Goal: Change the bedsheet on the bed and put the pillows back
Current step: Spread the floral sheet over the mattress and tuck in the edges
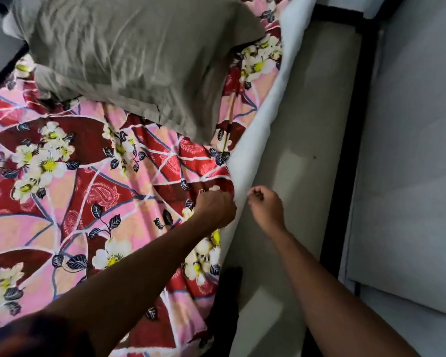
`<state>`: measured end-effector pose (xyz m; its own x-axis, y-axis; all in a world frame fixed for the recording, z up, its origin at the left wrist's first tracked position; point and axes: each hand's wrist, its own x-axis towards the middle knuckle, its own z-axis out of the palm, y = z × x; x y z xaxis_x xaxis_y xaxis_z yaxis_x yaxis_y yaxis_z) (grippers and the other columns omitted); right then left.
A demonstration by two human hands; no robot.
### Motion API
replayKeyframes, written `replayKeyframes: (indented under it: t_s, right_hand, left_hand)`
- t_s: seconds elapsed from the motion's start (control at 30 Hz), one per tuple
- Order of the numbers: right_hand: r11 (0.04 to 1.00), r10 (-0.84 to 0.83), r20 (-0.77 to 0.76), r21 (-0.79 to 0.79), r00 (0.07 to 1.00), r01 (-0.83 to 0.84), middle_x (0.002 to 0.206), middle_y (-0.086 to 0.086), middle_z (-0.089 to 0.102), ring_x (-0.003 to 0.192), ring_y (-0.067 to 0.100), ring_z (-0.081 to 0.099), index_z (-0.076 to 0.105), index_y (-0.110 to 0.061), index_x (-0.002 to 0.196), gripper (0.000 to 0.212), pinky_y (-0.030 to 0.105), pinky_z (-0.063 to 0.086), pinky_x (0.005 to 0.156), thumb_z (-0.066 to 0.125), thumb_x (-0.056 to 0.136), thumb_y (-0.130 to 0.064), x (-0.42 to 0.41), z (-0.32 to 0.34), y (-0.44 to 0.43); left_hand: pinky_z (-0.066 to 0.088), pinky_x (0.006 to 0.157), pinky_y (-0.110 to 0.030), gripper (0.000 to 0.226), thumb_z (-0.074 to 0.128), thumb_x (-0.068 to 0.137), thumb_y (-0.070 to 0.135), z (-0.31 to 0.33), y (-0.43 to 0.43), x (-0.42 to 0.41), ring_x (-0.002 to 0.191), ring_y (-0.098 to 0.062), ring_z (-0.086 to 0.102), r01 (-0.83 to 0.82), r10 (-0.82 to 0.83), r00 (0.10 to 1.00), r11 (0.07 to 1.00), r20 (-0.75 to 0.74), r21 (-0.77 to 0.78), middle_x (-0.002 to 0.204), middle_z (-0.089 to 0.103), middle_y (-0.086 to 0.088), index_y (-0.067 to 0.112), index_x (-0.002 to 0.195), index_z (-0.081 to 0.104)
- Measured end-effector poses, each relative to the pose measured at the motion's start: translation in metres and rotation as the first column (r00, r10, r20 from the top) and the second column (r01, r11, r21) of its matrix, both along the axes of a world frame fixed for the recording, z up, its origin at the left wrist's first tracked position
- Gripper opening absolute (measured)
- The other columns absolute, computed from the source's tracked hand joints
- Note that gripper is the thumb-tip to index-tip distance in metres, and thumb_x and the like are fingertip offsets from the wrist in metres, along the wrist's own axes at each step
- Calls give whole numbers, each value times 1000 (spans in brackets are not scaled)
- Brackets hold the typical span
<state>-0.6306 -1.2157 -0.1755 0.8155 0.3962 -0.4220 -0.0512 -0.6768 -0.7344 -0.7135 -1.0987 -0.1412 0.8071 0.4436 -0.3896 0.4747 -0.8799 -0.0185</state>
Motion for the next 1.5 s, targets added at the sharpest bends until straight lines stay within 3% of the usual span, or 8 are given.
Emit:
replayKeyframes:
  t_s: [0.23,0.4,0.63,0.87,1.07,1.23,1.37,1.5]
  right_hand:
    - [853,467,412,23,782,-521,121,2,53,103,19,54,56,-27,138,85,28,47,88,62,64,15,42,6,6]
    - [667,642,574,-90,509,-740,137,8,54,105,29,53,62,-22,133,68,40,52,87,79,68,-21,70,11,-9]
    - [694,569,715,-154,405,-703,134,11,59,116,33,57,62,-16,125,40,44,49,90,58,88,-30,89,12,30]
    - [561,784,525,-368,332,-742,139,1,55,125,26,52,55,-24,134,53,45,46,90,61,82,-33,106,4,71]
    - [579,702,687,-400,186,-710,87,-1,67,80,29,62,72,-22,90,24,39,37,75,55,74,-18,150,-4,85]
    - [497,764,641,-515,71,-699,55,12,57,47,34,57,59,-10,55,14,31,45,49,50,65,-13,193,3,65]
    - [531,840,307,-631,446,-565,80,17,69,73,39,67,72,-12,76,26,34,52,68,47,84,-13,228,-20,-3]
    - [760,516,35,-480,856,-438,103,5,74,95,35,66,74,-21,87,17,33,52,75,57,87,-19,222,-42,-39]
  left_hand:
    - [53,75,-40,30,45,86,28,9,-10,6,92,-35,64,186,-11,927,881,375,-434,94,68,-14,9,87,69]
    - [43,68,-32,41,44,79,38,18,-19,9,81,-27,60,143,199,862,786,465,-602,88,64,-9,6,83,69]
    - [33,52,-32,30,47,69,39,35,-26,17,50,-18,44,-102,533,779,628,331,-771,54,45,-4,18,49,38]
    - [34,39,-18,34,52,71,1,40,-24,9,33,-20,44,-277,839,541,108,-62,-955,39,49,-10,8,38,52]
    - [50,48,-24,37,53,72,1,29,-25,6,44,-22,59,-342,737,664,150,-126,-928,50,63,-14,15,41,65]
    - [39,50,-20,25,61,76,10,15,-29,28,48,-17,55,-450,516,848,583,-120,-676,50,57,-1,15,51,60]
    - [47,57,-30,18,59,76,17,9,-27,52,63,-31,58,-441,385,895,687,-226,-578,64,57,-11,9,60,55]
    - [55,63,-27,36,52,93,31,4,-22,69,57,-22,65,-515,252,847,607,-469,-605,76,73,-13,8,68,64]
